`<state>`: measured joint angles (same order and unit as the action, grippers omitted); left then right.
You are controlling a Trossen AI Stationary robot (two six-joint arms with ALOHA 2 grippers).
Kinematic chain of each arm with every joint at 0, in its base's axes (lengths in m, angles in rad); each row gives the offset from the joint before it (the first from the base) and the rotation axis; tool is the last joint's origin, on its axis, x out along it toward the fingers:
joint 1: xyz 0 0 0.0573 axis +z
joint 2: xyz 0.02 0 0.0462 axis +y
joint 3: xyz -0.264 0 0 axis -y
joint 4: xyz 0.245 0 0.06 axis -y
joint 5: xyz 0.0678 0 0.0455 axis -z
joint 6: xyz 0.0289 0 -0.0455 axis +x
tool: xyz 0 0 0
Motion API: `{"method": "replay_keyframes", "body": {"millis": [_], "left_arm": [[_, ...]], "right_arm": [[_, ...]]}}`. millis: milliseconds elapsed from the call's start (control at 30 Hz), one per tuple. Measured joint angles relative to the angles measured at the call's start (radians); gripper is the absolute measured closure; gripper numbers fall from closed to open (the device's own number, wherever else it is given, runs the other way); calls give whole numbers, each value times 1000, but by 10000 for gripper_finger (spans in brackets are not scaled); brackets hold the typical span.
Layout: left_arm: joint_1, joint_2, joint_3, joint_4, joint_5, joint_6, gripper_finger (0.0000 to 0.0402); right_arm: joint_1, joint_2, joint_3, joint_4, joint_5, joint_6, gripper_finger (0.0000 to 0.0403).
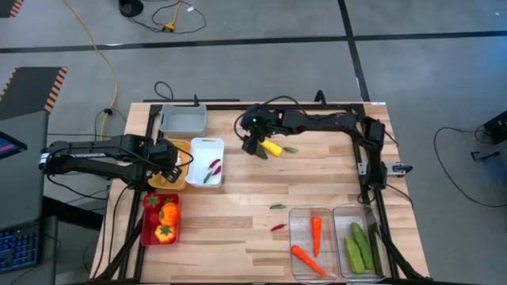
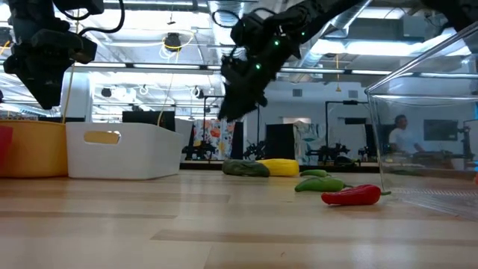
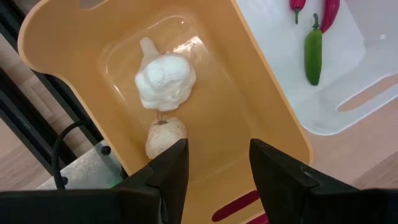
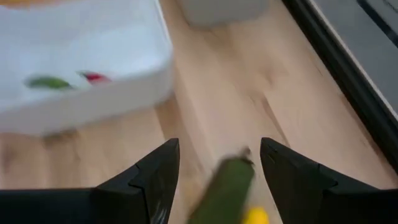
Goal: Sort produce into baskets
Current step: Put the green chili pepper into the white bin
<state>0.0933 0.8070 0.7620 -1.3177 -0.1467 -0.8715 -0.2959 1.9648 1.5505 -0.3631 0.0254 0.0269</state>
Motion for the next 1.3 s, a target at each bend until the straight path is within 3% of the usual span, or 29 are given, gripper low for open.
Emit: {"method": "replay_keyframes", "body": {"millis": [400,1300], "left_arm": [[0,0,0,0,-17,-1,246],[-2,0,0,0,-23,7,246]], "right_arm": [[-15,34,-2,-165,57,63,152],[-14,213,0,-124,52,50,154]]}}
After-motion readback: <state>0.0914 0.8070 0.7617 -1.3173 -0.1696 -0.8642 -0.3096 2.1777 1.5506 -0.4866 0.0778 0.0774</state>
